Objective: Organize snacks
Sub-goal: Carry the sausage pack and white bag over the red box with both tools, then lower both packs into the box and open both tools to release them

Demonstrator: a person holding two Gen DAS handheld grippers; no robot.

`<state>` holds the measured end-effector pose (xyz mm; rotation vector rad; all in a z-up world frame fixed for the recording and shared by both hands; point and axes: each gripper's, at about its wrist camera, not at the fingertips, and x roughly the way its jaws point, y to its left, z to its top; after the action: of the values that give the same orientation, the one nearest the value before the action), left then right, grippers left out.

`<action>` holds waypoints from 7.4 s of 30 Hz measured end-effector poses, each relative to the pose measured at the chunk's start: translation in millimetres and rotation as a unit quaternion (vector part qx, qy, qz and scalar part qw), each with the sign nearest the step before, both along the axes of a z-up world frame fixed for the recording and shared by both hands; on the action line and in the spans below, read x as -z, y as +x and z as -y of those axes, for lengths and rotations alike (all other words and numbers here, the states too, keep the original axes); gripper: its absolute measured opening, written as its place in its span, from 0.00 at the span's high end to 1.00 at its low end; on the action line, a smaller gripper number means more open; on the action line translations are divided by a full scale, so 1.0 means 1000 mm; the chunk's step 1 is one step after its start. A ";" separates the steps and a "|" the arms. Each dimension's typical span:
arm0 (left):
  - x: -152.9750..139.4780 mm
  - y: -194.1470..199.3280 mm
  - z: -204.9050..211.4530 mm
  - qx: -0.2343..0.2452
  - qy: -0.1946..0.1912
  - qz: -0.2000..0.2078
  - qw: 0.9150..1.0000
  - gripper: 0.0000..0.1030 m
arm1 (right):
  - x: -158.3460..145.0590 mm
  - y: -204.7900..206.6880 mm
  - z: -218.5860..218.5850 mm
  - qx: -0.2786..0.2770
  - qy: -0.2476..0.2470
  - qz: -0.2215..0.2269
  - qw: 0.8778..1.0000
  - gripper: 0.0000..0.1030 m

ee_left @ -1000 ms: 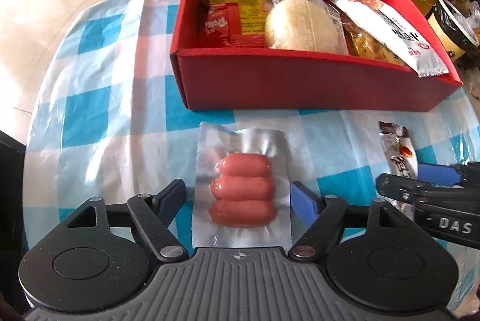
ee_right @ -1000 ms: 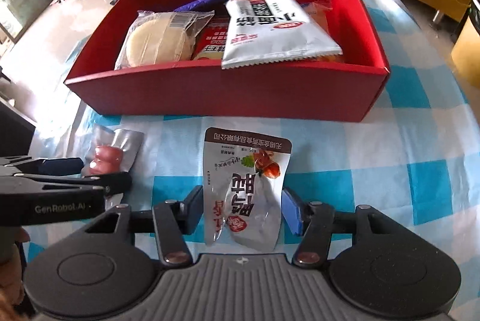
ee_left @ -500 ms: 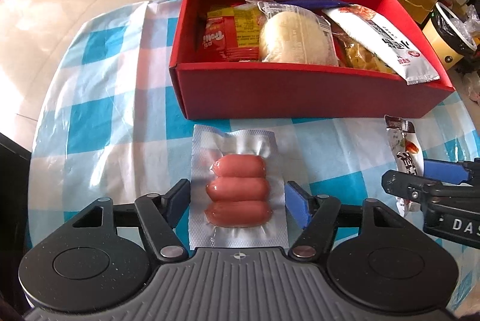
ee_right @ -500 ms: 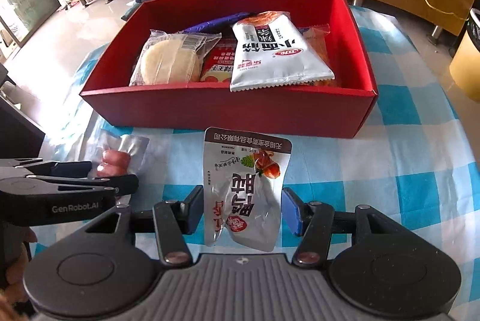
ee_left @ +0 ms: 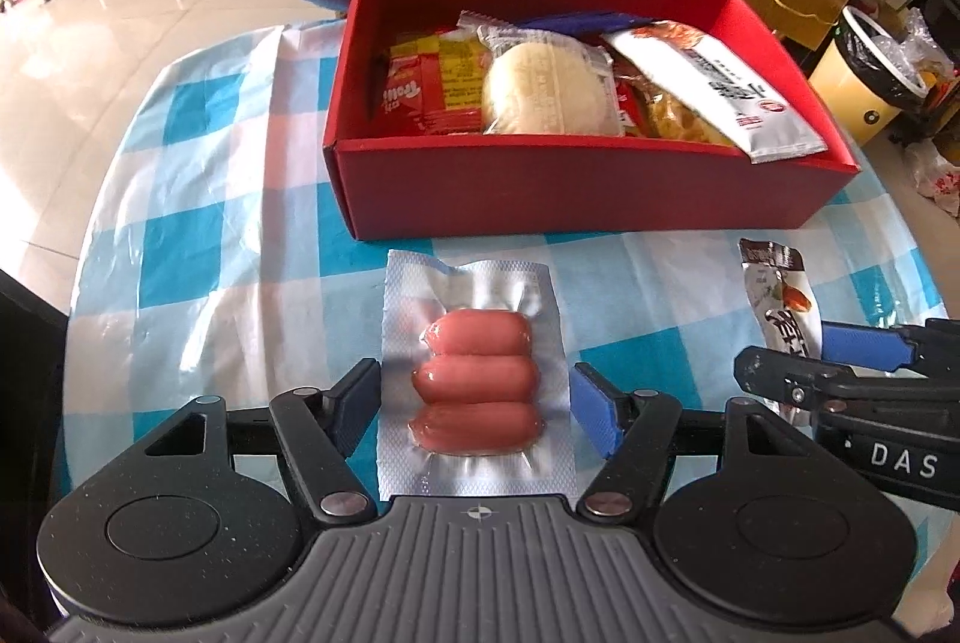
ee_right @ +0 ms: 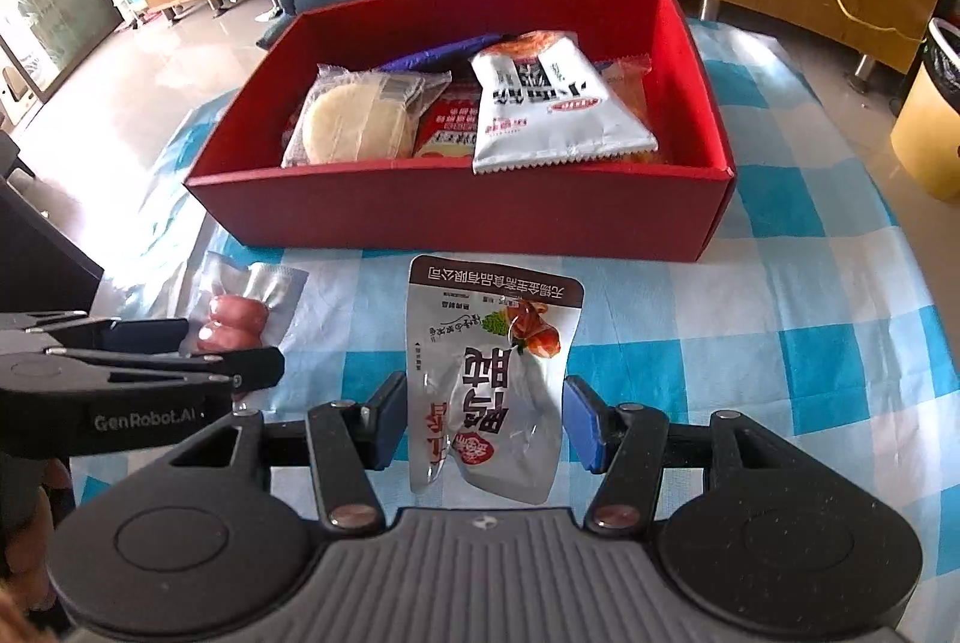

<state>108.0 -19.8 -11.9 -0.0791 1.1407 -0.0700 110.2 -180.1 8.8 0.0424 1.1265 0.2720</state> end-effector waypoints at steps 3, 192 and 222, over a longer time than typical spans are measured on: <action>-0.005 -0.002 0.002 0.003 0.000 0.008 1.000 0.28 | -0.006 -0.002 0.000 0.000 0.001 0.009 1.000 0.52; -0.024 0.126 0.026 -0.039 0.084 0.051 0.994 0.28 | -0.024 0.135 -0.012 0.026 -0.009 0.034 0.999 0.50; -0.035 0.121 0.019 -0.045 0.060 0.054 0.996 0.19 | -0.029 0.136 0.000 0.044 0.001 0.032 0.999 0.36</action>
<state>228.6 -39.1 23.1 -0.0198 1.0303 0.0741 246.0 -180.1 38.2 0.0844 1.0577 0.1941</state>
